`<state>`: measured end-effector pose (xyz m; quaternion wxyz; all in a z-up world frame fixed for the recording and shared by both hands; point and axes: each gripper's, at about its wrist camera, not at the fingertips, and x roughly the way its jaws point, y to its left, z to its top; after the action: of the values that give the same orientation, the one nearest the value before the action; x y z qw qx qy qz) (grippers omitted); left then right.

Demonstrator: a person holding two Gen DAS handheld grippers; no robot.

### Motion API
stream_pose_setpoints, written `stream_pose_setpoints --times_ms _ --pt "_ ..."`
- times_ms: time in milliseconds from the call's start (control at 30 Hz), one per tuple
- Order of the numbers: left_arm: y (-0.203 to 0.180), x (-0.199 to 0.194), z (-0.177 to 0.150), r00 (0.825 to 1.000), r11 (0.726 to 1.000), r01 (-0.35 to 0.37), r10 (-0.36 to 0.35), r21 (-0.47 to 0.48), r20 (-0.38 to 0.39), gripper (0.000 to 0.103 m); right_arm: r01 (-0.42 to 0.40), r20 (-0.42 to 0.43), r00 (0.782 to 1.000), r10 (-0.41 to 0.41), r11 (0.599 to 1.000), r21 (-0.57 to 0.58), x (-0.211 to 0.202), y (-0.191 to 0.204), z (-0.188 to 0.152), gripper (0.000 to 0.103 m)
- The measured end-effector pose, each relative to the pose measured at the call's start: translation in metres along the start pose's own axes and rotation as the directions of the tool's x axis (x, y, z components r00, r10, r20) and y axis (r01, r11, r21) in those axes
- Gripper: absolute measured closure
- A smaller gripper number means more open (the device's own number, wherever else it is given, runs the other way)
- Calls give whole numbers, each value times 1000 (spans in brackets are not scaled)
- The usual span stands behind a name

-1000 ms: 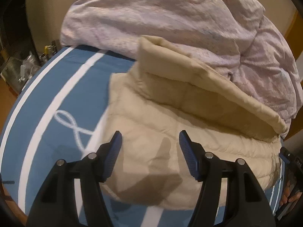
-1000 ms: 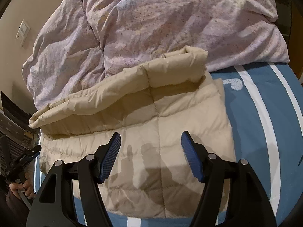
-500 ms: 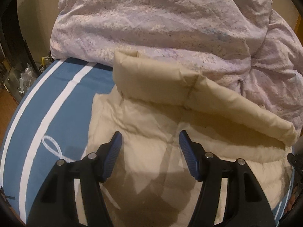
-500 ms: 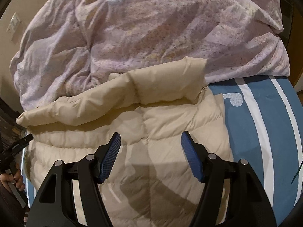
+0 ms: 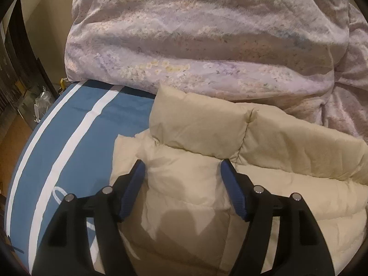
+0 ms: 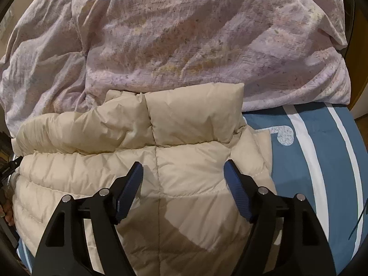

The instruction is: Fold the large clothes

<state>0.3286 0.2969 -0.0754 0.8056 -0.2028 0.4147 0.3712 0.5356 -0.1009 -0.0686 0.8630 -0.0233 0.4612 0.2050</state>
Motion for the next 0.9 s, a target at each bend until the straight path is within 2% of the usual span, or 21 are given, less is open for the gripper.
stream_pose_setpoints --times_ms 567,900 --pt "-11 41 11 1000 1000 -29 29 6 1 18 53 55 997 -50 998 -44 32 5 -1 11" --pt "-10 58 8 999 1000 -29 29 -10 28 11 118 99 989 -111 991 -70 51 22 -5 4"
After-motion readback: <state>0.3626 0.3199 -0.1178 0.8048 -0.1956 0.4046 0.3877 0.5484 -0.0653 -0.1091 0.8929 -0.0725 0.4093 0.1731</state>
